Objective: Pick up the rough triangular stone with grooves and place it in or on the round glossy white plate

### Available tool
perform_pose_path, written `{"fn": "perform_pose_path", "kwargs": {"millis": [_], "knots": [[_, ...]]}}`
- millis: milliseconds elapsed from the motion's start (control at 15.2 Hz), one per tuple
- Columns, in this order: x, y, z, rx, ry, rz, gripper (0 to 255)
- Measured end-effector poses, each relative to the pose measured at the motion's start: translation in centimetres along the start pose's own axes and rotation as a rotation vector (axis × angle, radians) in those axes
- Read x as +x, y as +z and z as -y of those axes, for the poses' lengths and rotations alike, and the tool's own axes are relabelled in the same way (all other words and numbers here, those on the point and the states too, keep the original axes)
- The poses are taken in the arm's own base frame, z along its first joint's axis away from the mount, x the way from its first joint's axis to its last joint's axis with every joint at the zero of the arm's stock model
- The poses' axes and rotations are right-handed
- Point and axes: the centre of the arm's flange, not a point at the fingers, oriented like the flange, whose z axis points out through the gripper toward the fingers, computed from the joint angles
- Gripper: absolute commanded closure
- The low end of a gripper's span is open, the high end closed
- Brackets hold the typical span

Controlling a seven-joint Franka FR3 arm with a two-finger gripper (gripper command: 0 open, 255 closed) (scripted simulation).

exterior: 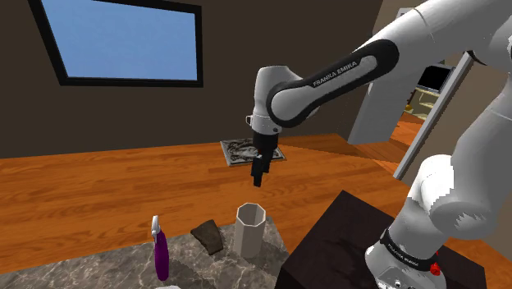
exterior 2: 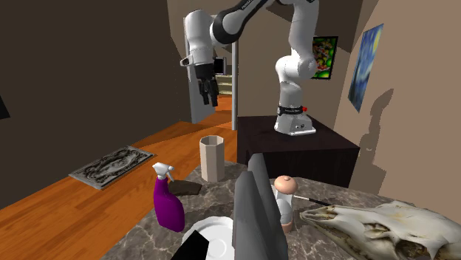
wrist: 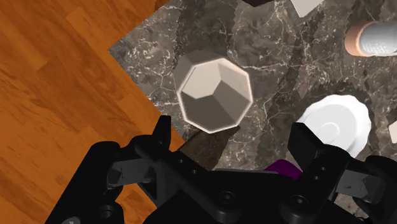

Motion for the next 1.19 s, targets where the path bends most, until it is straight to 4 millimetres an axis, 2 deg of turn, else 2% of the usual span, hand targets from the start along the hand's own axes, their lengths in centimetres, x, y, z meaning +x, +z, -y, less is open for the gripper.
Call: {"fn": "perform_pose_path", "kwargs": {"millis": [264, 528, 726, 1188], "knots": [[2.9, 3.5, 2.1, -0.006, -0.057, 0.001, 0], [6.8, 6.8, 3.7, -0.011, -0.114, 0.002, 0], [9.4, 9.3, 5.9, -0.015, -0.157, 0.002, 0], [14.3, 15.6, 9.6, -0.024, -0.257, 0.004, 0]]}}
